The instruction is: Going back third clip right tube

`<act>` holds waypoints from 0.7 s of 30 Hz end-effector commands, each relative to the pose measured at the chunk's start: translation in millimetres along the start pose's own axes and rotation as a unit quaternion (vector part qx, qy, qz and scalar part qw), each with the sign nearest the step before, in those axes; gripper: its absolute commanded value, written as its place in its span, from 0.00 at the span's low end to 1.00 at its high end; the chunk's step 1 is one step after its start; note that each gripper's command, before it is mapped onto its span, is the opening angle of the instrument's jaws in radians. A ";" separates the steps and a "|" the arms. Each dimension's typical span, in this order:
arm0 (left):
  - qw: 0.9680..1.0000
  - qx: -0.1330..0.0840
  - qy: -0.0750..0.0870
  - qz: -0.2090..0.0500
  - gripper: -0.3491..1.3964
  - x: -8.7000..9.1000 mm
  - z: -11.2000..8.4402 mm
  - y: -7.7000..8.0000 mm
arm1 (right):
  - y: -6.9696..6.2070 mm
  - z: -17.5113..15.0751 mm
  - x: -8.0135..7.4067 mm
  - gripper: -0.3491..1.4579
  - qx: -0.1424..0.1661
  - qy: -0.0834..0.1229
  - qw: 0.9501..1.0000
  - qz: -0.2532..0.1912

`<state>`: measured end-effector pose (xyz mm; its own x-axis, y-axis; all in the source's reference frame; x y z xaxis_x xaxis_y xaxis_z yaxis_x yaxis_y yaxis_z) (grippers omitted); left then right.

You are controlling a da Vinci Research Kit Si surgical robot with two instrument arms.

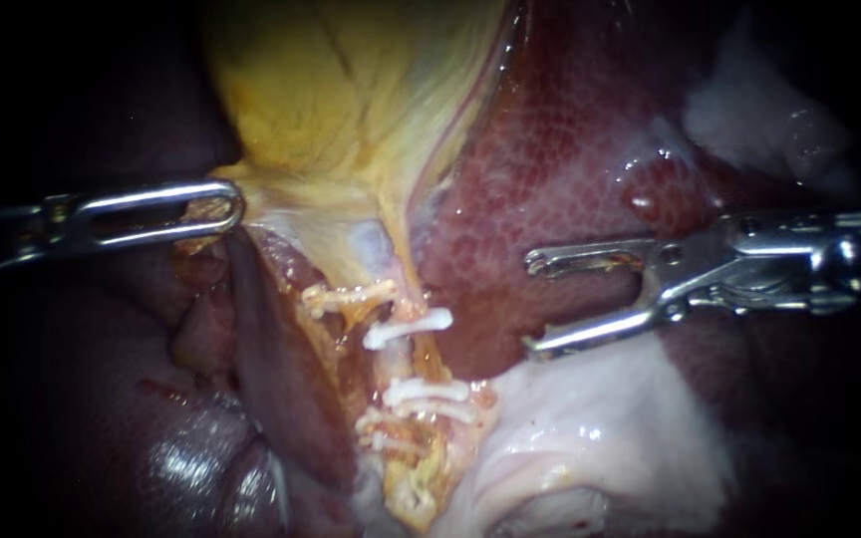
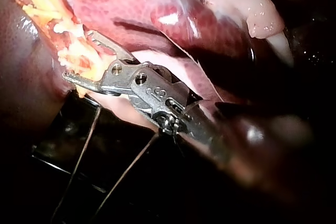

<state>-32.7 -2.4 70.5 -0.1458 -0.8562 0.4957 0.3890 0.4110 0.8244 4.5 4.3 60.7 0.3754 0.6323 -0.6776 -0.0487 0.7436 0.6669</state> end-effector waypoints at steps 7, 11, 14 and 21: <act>1.000 0.009 0.023 0.010 0.00 3.7 5.3 0.3 | 0.0 0.1 -0.2 0.52 0.003 0.001 1.000 0.000; 0.999 0.014 0.028 0.012 0.00 4.5 7.8 0.6 | 0.0 0.1 -0.2 0.52 0.003 0.001 1.000 0.000; 0.999 0.016 0.028 0.013 0.00 4.7 8.6 0.4 | 0.0 0.0 -0.2 0.52 0.003 0.001 1.000 0.000; 0.999 0.015 0.030 0.013 0.00 4.7 8.7 0.2 | -0.1 0.0 -0.2 0.52 0.005 0.001 1.000 0.000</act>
<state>-41.2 -3.6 75.4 -0.0814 -0.8619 0.5005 0.3634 0.4419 0.8201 4.3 4.1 60.9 0.3722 0.6327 -0.6791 -0.0392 0.7417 0.6696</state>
